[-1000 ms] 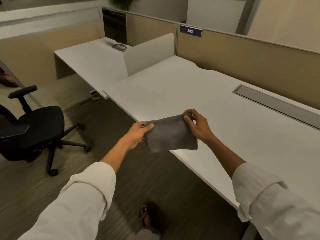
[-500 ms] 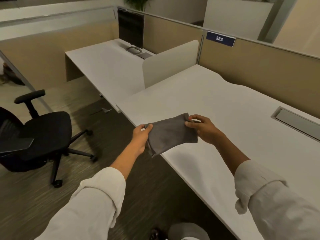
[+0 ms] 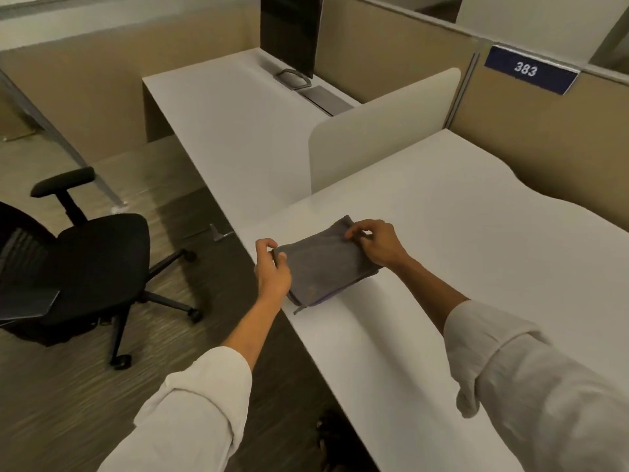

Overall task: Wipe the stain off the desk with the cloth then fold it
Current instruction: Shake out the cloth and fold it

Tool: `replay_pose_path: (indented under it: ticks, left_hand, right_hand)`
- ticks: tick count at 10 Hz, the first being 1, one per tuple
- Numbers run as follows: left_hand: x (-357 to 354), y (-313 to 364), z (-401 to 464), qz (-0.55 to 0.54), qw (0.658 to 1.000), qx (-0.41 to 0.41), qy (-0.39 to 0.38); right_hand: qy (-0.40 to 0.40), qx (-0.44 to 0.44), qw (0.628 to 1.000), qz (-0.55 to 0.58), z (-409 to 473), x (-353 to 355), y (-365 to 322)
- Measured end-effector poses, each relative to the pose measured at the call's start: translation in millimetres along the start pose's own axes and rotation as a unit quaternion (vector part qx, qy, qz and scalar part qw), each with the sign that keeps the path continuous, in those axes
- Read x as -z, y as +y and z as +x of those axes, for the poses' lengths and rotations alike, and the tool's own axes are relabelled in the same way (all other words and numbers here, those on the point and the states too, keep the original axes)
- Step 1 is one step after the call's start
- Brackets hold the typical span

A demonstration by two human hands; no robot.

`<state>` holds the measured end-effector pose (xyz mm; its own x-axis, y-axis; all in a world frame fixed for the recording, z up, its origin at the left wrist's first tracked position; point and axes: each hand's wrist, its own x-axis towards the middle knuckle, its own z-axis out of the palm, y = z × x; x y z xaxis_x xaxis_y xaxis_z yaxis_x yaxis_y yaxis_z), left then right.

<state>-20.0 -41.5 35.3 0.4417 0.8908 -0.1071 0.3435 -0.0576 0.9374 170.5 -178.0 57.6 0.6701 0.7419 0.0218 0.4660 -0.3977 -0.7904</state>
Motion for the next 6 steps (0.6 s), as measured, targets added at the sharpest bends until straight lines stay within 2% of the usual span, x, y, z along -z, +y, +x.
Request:
replay_pose_path:
  ticks: [1,3,4,5,6]
  left_hand:
    - [-15.3,0.3,43.3,0.058,0.997,-0.011,0.039]
    - [-25.8,-7.0,98.5,0.123,0.989,-0.022,0.074]
    - [-25.3,-10.8,109.7,0.147,0.984,-0.031,0.092]
    - [-17.8,-18.7,105.7,0.201,0.972,-0.077,0.096]
    - [-11.8,-20.1,100.7,0.217,0.966,-0.116,0.077]
  right_hand:
    - [-0.047,-0.010,0.998,-0.044,54.9,-15.8,6.8]
    - [-0.129,0.039,0.986,-0.100,113.4,-44.6,19.3]
    - [-0.147,0.037,0.974,-0.167,128.2,-54.2,25.4]
    - [-0.128,0.015,0.947,-0.295,125.1,-57.3,22.1]
    - [-0.110,0.011,0.945,-0.307,115.6,-55.1,18.9]
